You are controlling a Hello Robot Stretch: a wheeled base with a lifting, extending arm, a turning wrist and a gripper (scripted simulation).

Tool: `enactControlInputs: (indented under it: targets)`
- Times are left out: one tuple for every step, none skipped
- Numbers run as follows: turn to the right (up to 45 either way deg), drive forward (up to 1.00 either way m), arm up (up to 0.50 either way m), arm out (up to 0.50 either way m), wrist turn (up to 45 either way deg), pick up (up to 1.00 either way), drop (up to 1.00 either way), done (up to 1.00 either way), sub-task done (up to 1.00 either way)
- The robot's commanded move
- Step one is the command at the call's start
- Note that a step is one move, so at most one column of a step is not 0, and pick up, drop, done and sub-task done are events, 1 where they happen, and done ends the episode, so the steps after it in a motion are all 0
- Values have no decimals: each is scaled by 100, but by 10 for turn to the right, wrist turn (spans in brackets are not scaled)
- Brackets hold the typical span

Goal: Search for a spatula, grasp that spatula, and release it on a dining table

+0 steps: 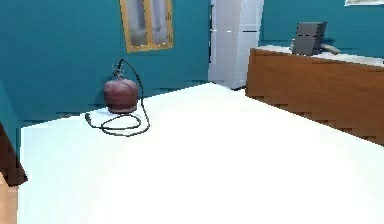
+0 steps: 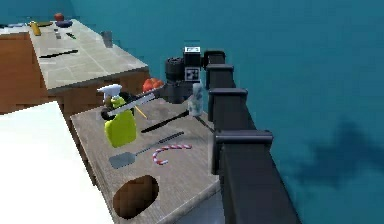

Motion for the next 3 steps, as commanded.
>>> enactControlInputs:
  targets:
    - [0, 0, -18, 0, 0, 0, 0, 0, 0]
    - [0, 0, 0, 0, 0, 100, 0, 0, 0]
    - [0, 0, 10, 0, 0, 0, 0, 0, 0]
